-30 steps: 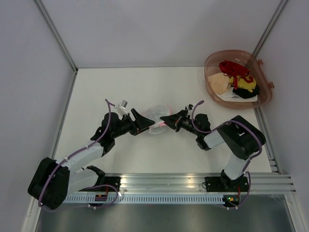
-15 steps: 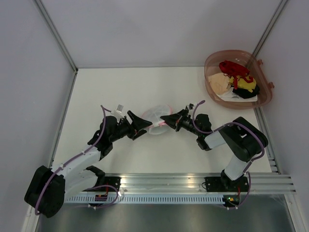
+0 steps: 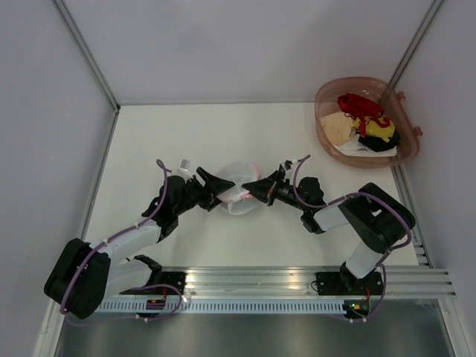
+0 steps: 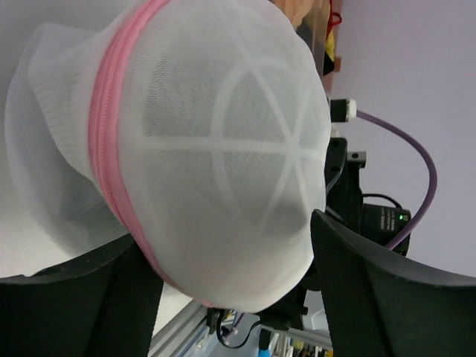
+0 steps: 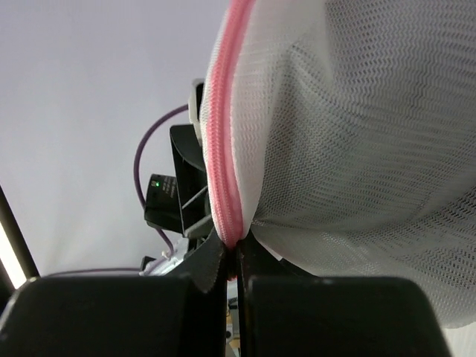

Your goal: Unzip the laundry bag and remove the bra

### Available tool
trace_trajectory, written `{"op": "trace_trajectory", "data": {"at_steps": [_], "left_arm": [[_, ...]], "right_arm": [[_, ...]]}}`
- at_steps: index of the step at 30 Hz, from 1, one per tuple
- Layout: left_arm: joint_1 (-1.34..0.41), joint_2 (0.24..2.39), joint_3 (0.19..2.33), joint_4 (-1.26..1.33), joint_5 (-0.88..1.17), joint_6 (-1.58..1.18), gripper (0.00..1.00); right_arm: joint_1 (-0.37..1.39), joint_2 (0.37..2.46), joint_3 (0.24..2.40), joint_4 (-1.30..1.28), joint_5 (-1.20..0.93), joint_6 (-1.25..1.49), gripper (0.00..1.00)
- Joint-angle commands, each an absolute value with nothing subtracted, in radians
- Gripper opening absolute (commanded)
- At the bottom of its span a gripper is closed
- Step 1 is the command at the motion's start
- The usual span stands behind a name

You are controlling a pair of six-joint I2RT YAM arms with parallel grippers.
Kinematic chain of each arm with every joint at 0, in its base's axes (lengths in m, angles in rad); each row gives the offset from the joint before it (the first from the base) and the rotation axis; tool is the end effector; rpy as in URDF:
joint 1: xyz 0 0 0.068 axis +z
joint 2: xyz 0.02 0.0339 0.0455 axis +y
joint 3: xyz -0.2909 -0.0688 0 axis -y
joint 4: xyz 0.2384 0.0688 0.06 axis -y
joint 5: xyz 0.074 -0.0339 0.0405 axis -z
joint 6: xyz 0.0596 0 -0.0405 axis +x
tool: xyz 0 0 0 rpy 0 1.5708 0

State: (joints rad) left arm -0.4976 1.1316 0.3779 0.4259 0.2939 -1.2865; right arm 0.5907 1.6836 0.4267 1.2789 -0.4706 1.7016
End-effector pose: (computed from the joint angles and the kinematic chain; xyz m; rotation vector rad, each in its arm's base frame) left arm 0.1985 -0.1275 0.2152 -0.6211 2.0903 -1.4103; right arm 0.2428 0.1954 0.1971 0.6277 1.9255 2.0265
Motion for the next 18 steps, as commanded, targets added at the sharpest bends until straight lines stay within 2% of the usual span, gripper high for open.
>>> {"op": "trace_trajectory", "data": {"at_steps": [1, 3, 4, 6, 7, 8, 9, 10, 13, 15, 16, 17, 18], "left_arm": [[-0.5, 1.127, 0.44, 0.52, 0.221, -1.307, 0.77], [-0.5, 1.143, 0.451, 0.523, 0.224, -1.289, 0.66], [-0.5, 1.15, 0.453, 0.531, 0.23, -1.286, 0.51], [-0.499, 1.166, 0.451, 0.558, 0.241, -1.287, 0.35], [-0.499, 1.169, 0.446, 0.564, 0.25, -1.289, 0.14], [-0.499, 1.169, 0.446, 0.56, 0.255, -1.289, 0.03], [-0.499, 1.167, 0.448, 0.555, 0.256, -1.289, 0.02], [-0.499, 1.163, 0.449, 0.549, 0.264, -1.282, 0.02], [-0.5, 1.123, 0.454, 0.479, 0.252, -1.249, 0.02], [-0.499, 1.073, 0.457, 0.396, 0.23, -1.22, 0.02], [-0.499, 1.054, 0.453, 0.371, 0.204, -1.201, 0.02], [-0.499, 1.037, 0.449, 0.348, 0.19, -1.197, 0.02], [-0.499, 1.019, 0.448, 0.322, 0.18, -1.19, 0.02]], "right_arm": [[0.617, 1.664, 0.442, 1.759, -0.535, 1.68, 0.0], [0.624, 1.663, 0.439, 1.759, -0.564, 1.668, 0.0], [0.63, 1.666, 0.437, 1.758, -0.571, 1.669, 0.0], [0.634, 1.666, 0.433, 1.758, -0.589, 1.664, 0.0], [0.634, 1.664, 0.43, 1.755, -0.595, 1.648, 0.0], [0.634, 1.661, 0.431, 1.726, -0.615, 1.634, 0.0], [0.634, 1.655, 0.434, 1.695, -0.627, 1.614, 0.0], [0.634, 1.637, 0.439, 1.654, -0.637, 1.547, 0.08], [0.634, 1.532, 0.46, 1.359, -0.637, 1.377, 0.53], [0.634, 1.445, 0.52, 0.928, -0.544, 1.089, 0.65], [0.635, 1.357, 0.55, 0.615, -0.485, 0.986, 0.74], [0.647, 1.32, 0.61, 0.498, -0.427, 0.816, 0.77], [0.652, 1.289, 0.629, 0.421, -0.372, 0.764, 0.77]]}}
